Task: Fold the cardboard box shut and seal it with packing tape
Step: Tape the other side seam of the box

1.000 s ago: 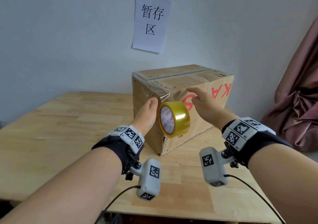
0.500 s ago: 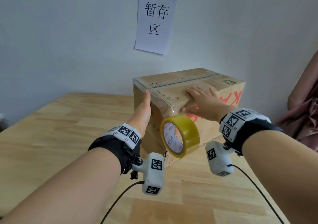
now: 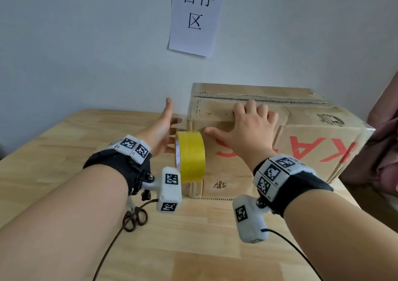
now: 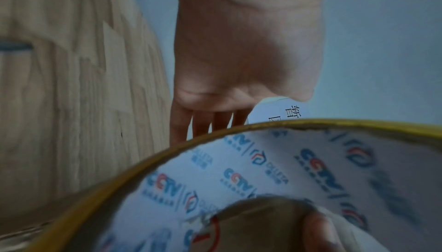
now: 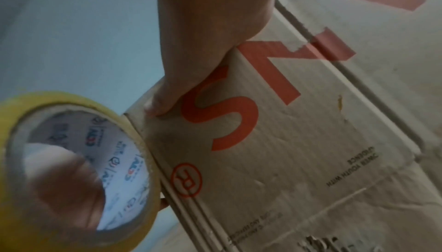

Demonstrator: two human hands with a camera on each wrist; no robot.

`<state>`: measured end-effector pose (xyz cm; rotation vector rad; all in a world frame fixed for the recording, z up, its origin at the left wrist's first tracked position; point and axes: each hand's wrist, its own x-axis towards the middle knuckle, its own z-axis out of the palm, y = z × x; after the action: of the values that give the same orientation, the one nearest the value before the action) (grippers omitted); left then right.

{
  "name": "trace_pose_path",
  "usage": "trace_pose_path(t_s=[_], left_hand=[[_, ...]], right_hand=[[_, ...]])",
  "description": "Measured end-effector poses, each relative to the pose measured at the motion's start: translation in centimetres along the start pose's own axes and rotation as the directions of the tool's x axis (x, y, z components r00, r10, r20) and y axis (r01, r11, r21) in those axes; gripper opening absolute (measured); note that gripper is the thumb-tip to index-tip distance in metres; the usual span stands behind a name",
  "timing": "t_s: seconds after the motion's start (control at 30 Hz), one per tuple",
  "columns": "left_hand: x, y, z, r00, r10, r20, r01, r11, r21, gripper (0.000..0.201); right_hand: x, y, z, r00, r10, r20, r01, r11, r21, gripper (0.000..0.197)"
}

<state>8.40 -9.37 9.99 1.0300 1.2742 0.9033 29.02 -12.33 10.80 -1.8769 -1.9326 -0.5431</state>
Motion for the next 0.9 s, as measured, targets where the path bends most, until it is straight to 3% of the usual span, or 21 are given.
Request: trace_pose_path(t_s=[0.07, 0.27, 0.37, 0.43, 0.53, 0.63, 0.67, 0.77, 0.9], left_hand=[[-0.9, 0.2, -0.7, 0.999, -0.023, 0.044, 0.022, 0.999, 0.029, 0.108], [-3.6, 0.8, -1.5, 1.0, -0.01, -0.019, 0.014, 0.969, 0.245, 0.123], [-4.9, 0.5, -1.3, 1.0, -0.028, 0.008, 0.024, 0.948, 0.316, 0.088], [-5.3, 0.0, -1.4, 1.0, -0.021, -0.02, 0.027, 0.934, 0.356, 0.082], [-6.0, -0.4, -1.3, 0.997, 0.003, -0.076, 0.022, 0.946, 0.324, 0.073], [-7.3, -0.4, -0.6, 0.997, 0.033, -0.072, -0.019, 0.982, 0.189, 0.03], [-7.6, -0.4, -0.3, 0.994, 0.059, -0.091, -0.044, 0.986, 0.163, 0.025], [-8.2, -0.3, 0.2, 0.98, 0.142, -0.143, -0.118, 0.98, 0.162, 0.038], [-8.2, -0.5, 0.4, 0.961, 0.211, -0.181, -0.149, 0.941, 0.304, 0.057]], right_hand=[[0.3, -1.0, -0.1, 1.0, 0.018, 0.01, -0.017, 1.0, -0.008, 0.09], [0.7, -2.7, -1.0, 0.996, 0.025, 0.083, -0.021, 0.999, -0.045, 0.086], [1.2, -3.4, -1.5, 0.984, -0.16, 0.073, 0.134, 0.951, 0.279, 0.061], [1.6, -4.3, -1.9, 0.952, -0.288, 0.101, 0.217, 0.871, 0.441, 0.055], [2.3, -5.5, -1.8, 0.901, -0.367, 0.233, 0.268, 0.89, 0.369, 0.061], [2.6, -6.1, -1.4, 0.894, -0.337, 0.296, 0.269, 0.931, 0.248, 0.062], [2.6, -6.3, -1.2, 0.897, -0.329, 0.294, 0.269, 0.936, 0.227, 0.061], [2.3, -6.4, -1.1, 0.909, -0.32, 0.266, 0.273, 0.941, 0.198, 0.057], [2.4, -6.4, -1.1, 0.914, -0.312, 0.258, 0.264, 0.943, 0.205, 0.056]])
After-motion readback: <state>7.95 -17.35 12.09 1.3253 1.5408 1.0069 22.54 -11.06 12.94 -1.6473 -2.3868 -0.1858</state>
